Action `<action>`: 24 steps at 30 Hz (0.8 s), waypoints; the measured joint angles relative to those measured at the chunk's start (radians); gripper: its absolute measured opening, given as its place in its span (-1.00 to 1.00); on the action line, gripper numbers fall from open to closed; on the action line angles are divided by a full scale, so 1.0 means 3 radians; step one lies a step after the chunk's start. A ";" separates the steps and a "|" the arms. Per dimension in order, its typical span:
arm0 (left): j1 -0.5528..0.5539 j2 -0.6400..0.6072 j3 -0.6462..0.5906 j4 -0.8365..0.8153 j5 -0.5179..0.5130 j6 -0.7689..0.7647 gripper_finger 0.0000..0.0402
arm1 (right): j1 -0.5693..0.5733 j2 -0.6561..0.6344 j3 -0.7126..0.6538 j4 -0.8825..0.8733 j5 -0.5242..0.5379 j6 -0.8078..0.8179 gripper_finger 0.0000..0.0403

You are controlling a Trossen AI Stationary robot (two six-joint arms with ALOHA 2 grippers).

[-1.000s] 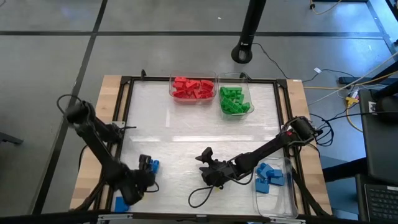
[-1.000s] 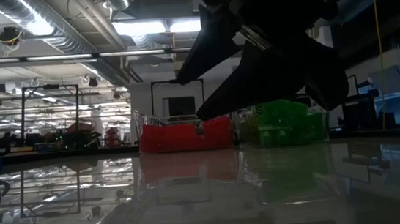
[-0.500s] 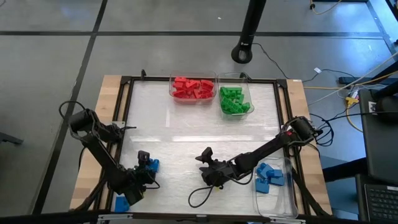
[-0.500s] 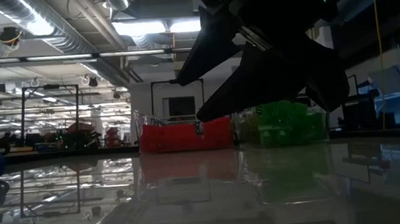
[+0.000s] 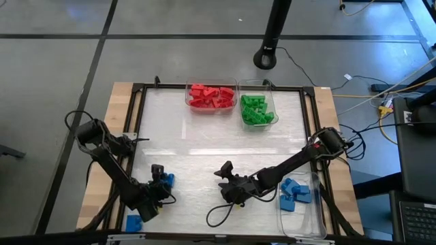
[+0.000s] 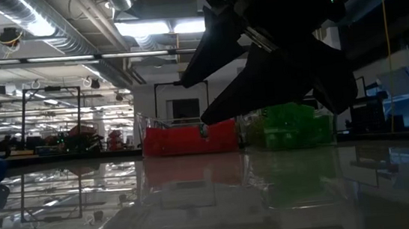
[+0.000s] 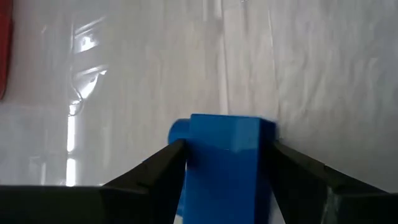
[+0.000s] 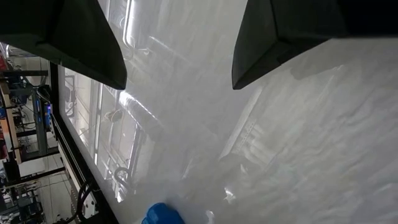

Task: Sort blocks
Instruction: Put the blue game piece into the bottom transparent bin

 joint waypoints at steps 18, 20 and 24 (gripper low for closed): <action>0.0169 -0.0017 -0.0016 -0.0079 -0.0233 0.0091 -0.93 | -0.0002 0.0003 0.0000 0.0000 -0.0004 0.0000 0.45; 0.0168 -0.0015 -0.0006 -0.0078 -0.0250 0.0086 -0.94 | -0.0002 0.0003 0.0000 0.0000 -0.0005 0.0000 0.45; 0.0166 -0.0001 0.0136 -0.0186 -0.0250 0.0084 -0.95 | -0.0002 0.0004 0.0000 0.0001 -0.0005 0.0000 0.45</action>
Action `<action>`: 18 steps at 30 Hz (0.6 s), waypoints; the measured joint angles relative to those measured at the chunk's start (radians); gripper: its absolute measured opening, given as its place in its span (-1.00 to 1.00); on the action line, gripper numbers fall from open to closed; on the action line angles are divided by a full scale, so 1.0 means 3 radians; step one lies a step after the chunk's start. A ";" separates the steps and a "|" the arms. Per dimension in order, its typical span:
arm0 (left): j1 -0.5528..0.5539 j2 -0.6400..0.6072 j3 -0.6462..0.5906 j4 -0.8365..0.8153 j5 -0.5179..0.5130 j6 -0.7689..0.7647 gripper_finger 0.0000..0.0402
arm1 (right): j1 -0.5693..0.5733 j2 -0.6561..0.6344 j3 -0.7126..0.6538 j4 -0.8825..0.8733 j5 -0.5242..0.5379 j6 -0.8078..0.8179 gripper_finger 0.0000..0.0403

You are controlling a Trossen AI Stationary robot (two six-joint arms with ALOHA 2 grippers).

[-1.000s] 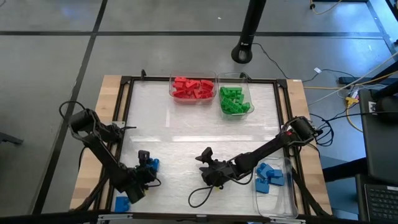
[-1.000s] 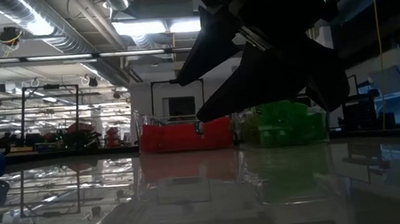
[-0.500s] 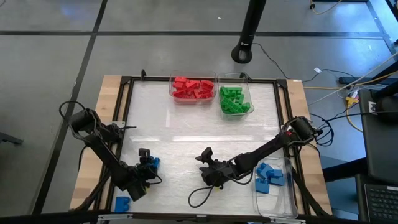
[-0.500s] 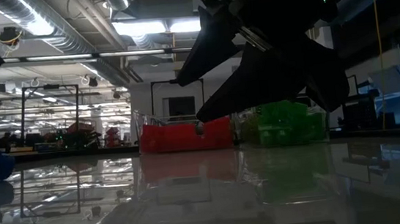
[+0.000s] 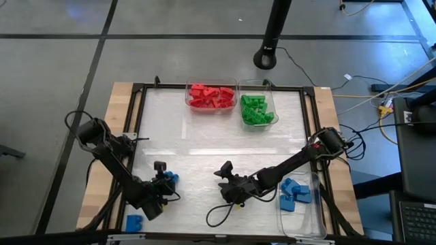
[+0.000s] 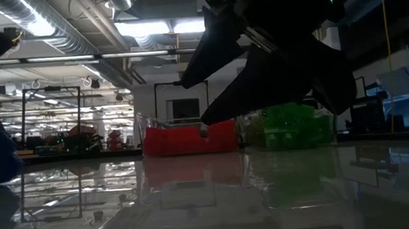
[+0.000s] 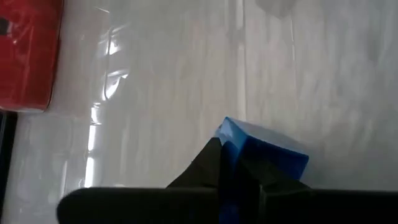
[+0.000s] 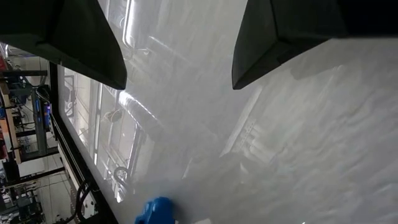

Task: Sort blocks
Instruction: Put the blue game piece into the bottom transparent bin

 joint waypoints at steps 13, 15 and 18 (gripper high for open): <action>0.0019 -0.0233 0.0390 -0.0121 -0.0514 -0.0017 -0.99 | 0.0004 0.0003 0.0000 0.0397 -0.0429 0.0080 0.45; 0.0019 -0.0305 0.0390 -0.0023 -0.0705 0.0006 -0.99 | -0.0001 0.0003 0.0000 0.0571 -0.0334 0.0080 0.45; 0.0019 -0.0411 0.0390 0.0218 -0.0936 0.0169 -0.99 | -0.0031 0.0003 0.0000 0.0826 -0.0219 0.0068 0.45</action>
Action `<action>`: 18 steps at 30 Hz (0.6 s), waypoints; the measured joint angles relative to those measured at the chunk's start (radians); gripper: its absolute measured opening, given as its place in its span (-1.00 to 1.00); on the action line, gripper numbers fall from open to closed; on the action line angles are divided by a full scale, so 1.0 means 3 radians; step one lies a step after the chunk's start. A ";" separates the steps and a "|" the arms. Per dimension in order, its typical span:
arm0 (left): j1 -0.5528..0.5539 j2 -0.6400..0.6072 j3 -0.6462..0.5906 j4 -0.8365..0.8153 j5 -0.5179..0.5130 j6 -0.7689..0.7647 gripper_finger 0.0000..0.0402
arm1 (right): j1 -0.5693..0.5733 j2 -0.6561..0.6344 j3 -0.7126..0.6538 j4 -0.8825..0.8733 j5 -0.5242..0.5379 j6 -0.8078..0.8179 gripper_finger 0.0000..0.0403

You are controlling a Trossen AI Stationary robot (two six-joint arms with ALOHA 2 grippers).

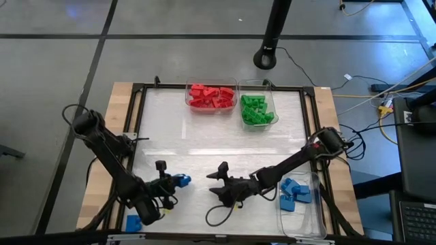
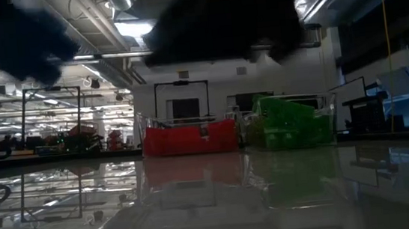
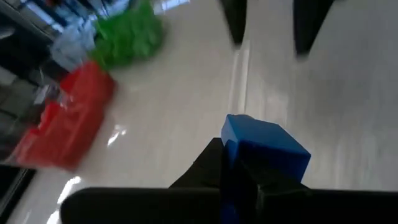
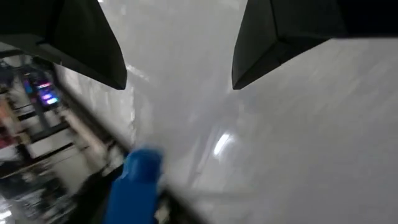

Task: Sort blocks
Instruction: Put the blue game piece into the bottom transparent bin

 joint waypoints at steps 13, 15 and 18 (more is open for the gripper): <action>0.0186 -0.0315 0.0001 0.1412 -0.0481 0.1349 -0.99 | -0.0276 0.0000 0.0001 0.1339 -0.0797 -0.0156 0.45; 0.0230 -0.0322 0.0001 0.1601 -0.0466 0.1575 -0.98 | -0.0274 0.0000 0.0001 0.1384 -0.0792 -0.0160 0.45; 0.0299 -0.0320 0.0001 0.1867 -0.0403 0.1860 -0.99 | -0.0273 0.0000 0.0001 0.1493 -0.0795 -0.0165 0.45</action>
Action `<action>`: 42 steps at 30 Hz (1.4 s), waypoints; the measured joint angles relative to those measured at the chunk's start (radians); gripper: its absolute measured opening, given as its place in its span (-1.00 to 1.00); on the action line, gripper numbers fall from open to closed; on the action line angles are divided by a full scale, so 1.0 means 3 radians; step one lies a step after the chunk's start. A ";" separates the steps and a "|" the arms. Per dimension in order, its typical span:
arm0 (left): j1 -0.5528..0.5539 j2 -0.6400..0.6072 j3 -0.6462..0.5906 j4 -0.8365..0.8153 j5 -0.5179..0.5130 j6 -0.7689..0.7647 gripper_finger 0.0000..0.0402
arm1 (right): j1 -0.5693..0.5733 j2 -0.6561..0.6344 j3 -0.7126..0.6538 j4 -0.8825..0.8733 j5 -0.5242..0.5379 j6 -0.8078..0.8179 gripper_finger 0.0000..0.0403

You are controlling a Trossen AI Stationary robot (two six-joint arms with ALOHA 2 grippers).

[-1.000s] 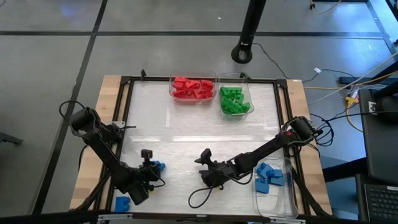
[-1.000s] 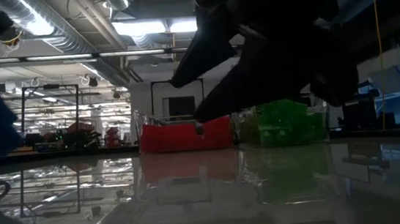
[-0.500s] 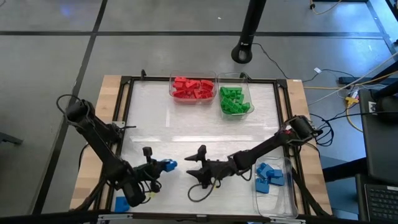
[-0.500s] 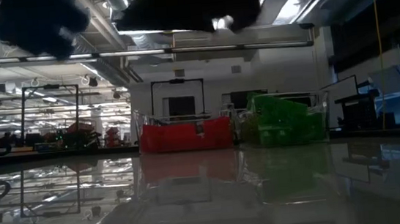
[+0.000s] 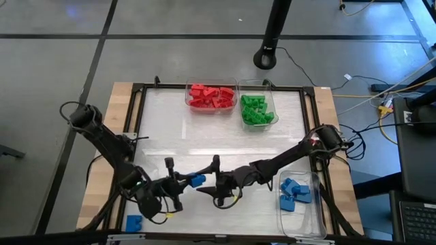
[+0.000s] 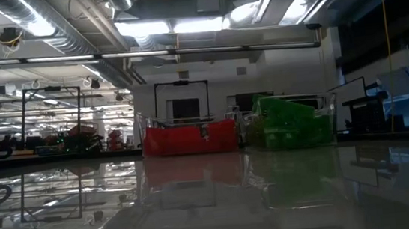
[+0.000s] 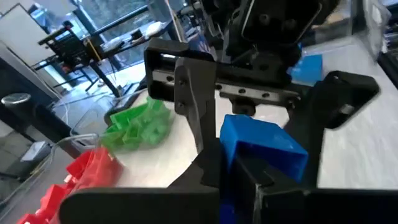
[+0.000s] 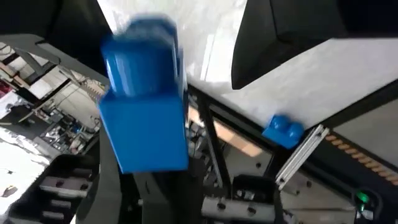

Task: Sort blocks
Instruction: Put the blue game piece into the bottom transparent bin

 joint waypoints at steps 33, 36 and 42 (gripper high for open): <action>0.0095 -0.0091 0.0101 0.0207 0.0424 0.0408 -0.39 | 0.0035 -0.0118 0.0041 -0.0046 0.0101 -0.0516 -0.32; 0.0017 -0.0246 0.0144 -0.0010 0.0412 0.0264 -0.26 | 0.0100 -0.0275 0.0042 -0.0469 0.0347 -0.0605 -0.32; -0.0184 -0.0529 0.0145 -0.0666 0.0407 -0.0285 -0.19 | 0.0252 -0.0668 0.0041 -0.1479 0.0848 -0.0535 -0.32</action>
